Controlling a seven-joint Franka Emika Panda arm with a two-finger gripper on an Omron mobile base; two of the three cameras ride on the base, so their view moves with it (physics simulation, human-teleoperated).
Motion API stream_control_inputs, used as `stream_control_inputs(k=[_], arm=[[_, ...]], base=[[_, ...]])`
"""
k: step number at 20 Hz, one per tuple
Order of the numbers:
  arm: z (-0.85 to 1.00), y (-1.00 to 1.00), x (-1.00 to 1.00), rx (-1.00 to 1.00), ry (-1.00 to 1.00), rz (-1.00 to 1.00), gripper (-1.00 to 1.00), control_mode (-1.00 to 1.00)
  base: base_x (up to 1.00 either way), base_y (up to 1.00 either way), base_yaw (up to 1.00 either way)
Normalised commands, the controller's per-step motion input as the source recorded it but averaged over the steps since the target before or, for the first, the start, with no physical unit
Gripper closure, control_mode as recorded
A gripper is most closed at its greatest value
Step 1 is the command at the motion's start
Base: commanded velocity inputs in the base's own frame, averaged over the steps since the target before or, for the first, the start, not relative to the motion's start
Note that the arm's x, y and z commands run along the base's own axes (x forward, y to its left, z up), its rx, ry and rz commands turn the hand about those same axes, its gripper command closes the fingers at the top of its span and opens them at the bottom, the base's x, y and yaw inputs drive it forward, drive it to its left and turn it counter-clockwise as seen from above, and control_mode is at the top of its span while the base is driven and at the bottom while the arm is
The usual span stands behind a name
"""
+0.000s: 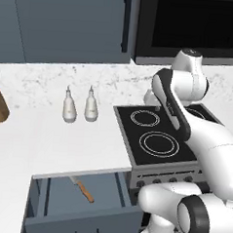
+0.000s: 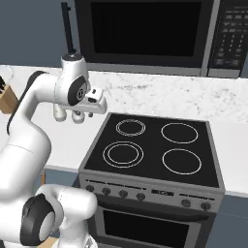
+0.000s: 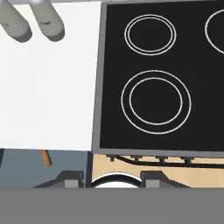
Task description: Pick up the knife from the drawer and place it on the cutting board. Then place the meat from the plate to the cutting board.
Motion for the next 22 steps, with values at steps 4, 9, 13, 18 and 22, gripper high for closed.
stream_control_inputs(k=[4, 9, 13, 18, 22], arm=[[0.0, 0.0, 0.0, 0.0, 0.0, 0.0, -1.0, 1.0], [0.0, 0.0, 0.0, 0.0, 0.0, 0.0, -1.0, 1.0], [0.0, 0.0, 0.0, 0.0, 0.0, 0.0, -1.0, 1.0], [0.0, 0.0, 0.0, 0.0, 0.0, 0.0, -1.0, 1.0], [0.0, 0.0, 0.0, 0.0, 0.0, 0.0, -1.0, 1.0]], base=[[0.0, 0.0, 0.02], [-0.4, 0.02, 0.15], [-0.72, 0.0, 0.3], [-0.45, 0.0, 0.4], [-0.25, 0.0, 0.5]])
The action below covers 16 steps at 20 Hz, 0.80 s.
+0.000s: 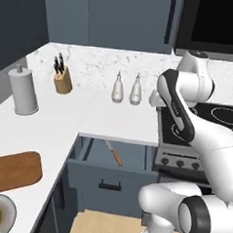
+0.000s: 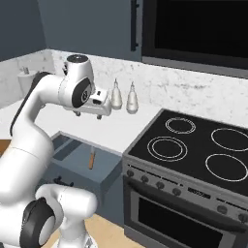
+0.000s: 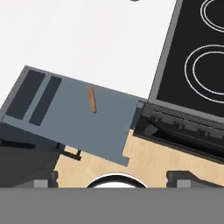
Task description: Pick up the knife from the drawer and place it on the cutting board. Then place the meat from the plate to the cutting board.
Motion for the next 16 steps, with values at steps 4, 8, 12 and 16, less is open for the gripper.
stream_control_inputs(k=[4, 8, 12, 16], arm=[[0.0, 0.0, 0.0, 0.0, 0.0, 0.0, -1.0, 1.0], [0.0, 0.0, 0.0, 0.0, 0.0, 0.0, -1.0, 1.0], [0.0, 0.0, 0.0, 0.0, 0.0, 0.0, -1.0, 1.0], [0.0, 0.0, 0.0, 0.0, 0.0, 0.0, -1.0, 1.0]], base=[[-0.22, 0.0, 0.52], [-0.07, 0.05, 0.48], [0.0, 0.2, 0.32], [0.0, 0.42, 0.25]])
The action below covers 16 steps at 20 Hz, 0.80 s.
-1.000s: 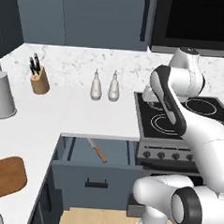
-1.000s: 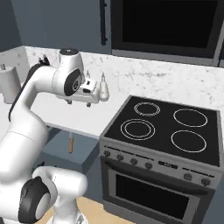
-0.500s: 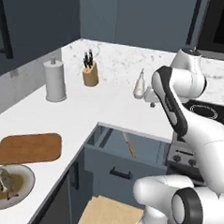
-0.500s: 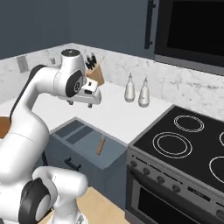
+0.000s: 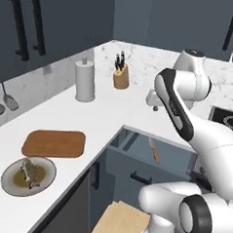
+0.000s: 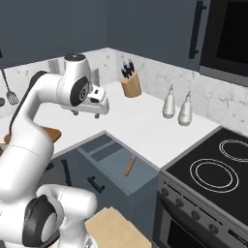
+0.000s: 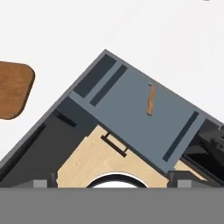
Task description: Pick up the knife from the drawer and place it on the cutting board. Then place the meat from the plate to the cutting board.
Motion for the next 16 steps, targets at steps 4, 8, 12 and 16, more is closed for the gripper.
stream_control_inputs(k=[4, 8, 12, 16], arm=[[0.0, 0.0, 0.0, 0.0, 0.0, 0.0, -1.0, 1.0], [0.0, 0.0, 0.0, 0.0, 0.0, 0.0, -1.0, 1.0], [0.0, 0.0, 0.0, 0.0, 0.0, 0.0, -1.0, 1.0], [0.0, 0.0, 0.0, 0.0, 0.0, 0.0, -1.0, 1.0]], base=[[0.0, 0.69, 0.12], [0.0, 0.67, 0.01], [-0.02, 0.47, 0.0], [-0.02, 0.33, 0.0]])
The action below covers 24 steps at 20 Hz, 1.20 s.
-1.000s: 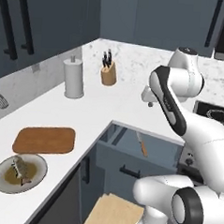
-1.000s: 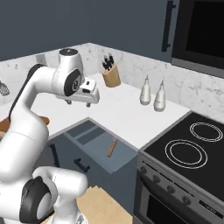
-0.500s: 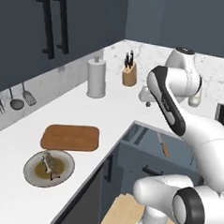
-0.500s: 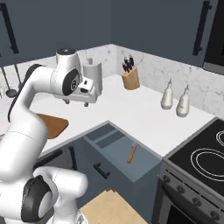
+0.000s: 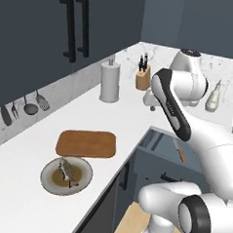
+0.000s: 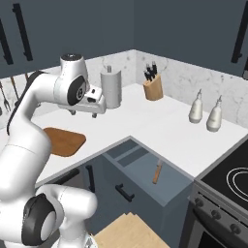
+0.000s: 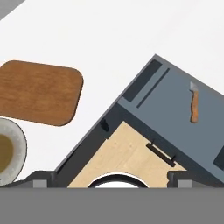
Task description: Pick up the knife from the drawer and place it on the cutting board. Then place the meat from the plate to the cutting board.
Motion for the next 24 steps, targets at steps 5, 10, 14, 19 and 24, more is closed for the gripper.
stream_control_inputs(k=[5, 10, 14, 19, 24], arm=[[0.0, 0.0, 0.0, 0.0, 0.0, 0.0, -1.0, 1.0], [0.0, 0.0, 0.0, 0.0, 0.0, 0.0, -1.0, 1.0], [-0.02, -0.03, 0.02, 0.0, 0.0, -0.01, -1.0, -1.0], [-0.53, -0.57, 0.31, 0.0, 0.16, -0.26, -1.0, -1.0], [-0.89, -0.84, 0.69, 0.0, 0.25, -0.41, -1.0, -1.0]], base=[[0.0, 0.15, 0.0], [0.0, 0.0, 0.0], [0.0, 0.0, 0.0], [0.0, 0.0, 0.0], [0.0, 0.0, 0.0]])
